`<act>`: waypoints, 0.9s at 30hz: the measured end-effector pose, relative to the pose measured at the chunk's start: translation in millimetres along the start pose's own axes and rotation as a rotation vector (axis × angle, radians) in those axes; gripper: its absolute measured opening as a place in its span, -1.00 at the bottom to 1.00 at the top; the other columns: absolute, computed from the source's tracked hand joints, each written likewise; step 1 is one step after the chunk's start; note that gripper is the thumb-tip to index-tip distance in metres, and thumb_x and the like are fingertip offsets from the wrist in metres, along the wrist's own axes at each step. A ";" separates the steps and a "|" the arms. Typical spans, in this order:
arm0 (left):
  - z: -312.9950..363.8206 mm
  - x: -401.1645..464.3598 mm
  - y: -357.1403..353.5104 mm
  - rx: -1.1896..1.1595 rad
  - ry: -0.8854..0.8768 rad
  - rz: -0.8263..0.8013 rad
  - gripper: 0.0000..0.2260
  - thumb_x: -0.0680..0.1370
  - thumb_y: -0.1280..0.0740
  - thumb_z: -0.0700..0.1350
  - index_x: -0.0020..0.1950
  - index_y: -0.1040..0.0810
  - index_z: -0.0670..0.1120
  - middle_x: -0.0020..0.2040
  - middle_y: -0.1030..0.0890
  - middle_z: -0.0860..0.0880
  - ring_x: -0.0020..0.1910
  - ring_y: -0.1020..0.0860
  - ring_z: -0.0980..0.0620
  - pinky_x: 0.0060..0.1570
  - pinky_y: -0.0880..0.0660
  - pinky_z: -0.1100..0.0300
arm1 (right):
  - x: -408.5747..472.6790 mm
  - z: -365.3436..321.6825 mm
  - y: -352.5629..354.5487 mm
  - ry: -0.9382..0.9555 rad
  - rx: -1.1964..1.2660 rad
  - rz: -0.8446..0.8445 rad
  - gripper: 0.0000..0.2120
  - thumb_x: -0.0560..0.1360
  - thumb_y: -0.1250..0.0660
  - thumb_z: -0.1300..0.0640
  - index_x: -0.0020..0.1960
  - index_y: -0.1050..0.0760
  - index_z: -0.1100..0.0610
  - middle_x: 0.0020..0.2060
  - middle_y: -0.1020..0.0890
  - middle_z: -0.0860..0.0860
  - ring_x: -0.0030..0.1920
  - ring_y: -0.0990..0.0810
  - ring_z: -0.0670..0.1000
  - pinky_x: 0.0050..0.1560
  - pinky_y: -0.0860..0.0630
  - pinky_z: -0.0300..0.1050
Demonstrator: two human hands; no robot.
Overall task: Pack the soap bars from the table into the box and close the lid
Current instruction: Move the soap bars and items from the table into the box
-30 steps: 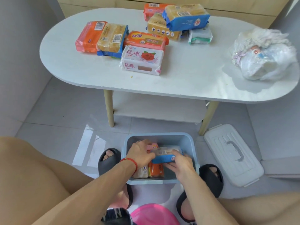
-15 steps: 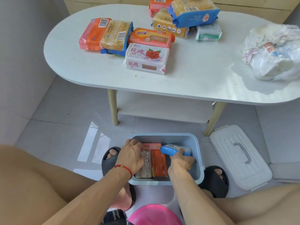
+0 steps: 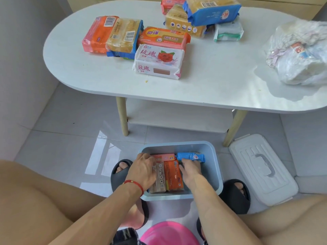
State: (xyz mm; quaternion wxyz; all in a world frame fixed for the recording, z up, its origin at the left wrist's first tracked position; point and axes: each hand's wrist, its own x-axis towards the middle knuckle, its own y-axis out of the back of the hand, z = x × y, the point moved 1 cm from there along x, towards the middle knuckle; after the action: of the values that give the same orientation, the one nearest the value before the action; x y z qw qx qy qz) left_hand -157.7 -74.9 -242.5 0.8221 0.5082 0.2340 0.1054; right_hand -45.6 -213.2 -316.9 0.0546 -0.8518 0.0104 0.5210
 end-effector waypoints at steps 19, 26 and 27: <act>84.4 19.8 229.7 -0.318 -0.291 0.805 -0.77 0.35 -0.28 -0.30 -0.04 -0.60 -0.16 -0.10 -0.60 -0.06 -0.19 -0.54 0.03 -0.15 -0.50 0.22 | -233.7 -154.8 -76.9 1.684 -0.572 -0.033 -0.88 0.50 -0.30 0.14 -0.12 -0.61 0.13 -0.30 -0.65 -0.06 -0.33 -0.58 -0.06 -0.27 -0.50 -0.17; 74.4 65.9 237.7 -0.004 -0.235 0.609 -0.55 0.39 -0.32 -0.29 0.29 -0.49 -0.24 0.27 -0.50 -0.22 0.23 -0.45 -0.23 0.24 -0.37 0.02 | -210.5 -204.1 -139.7 1.616 -1.334 -0.041 -0.51 0.53 -0.33 0.01 0.44 -0.45 0.08 0.39 -0.47 0.05 0.39 -0.36 0.16 0.33 -0.42 0.14; 73.9 66.3 235.8 -0.017 -0.251 0.599 -0.55 0.37 -0.33 -0.29 0.27 -0.49 -0.26 0.26 -0.51 -0.23 0.22 -0.46 -0.23 0.23 -0.38 0.03 | -208.7 -203.8 -139.6 1.633 -1.362 -0.024 -0.50 0.51 -0.34 -0.02 0.43 -0.45 0.07 0.38 -0.47 0.04 0.38 -0.36 0.15 0.30 -0.44 0.15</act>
State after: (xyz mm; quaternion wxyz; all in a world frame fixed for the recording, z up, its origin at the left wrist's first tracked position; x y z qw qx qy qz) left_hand -48.6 2.9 -24.7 0.7813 0.5564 -0.0300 0.2812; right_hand 50.1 -103.8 -28.0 -0.4520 -0.7943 -0.2583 -0.3132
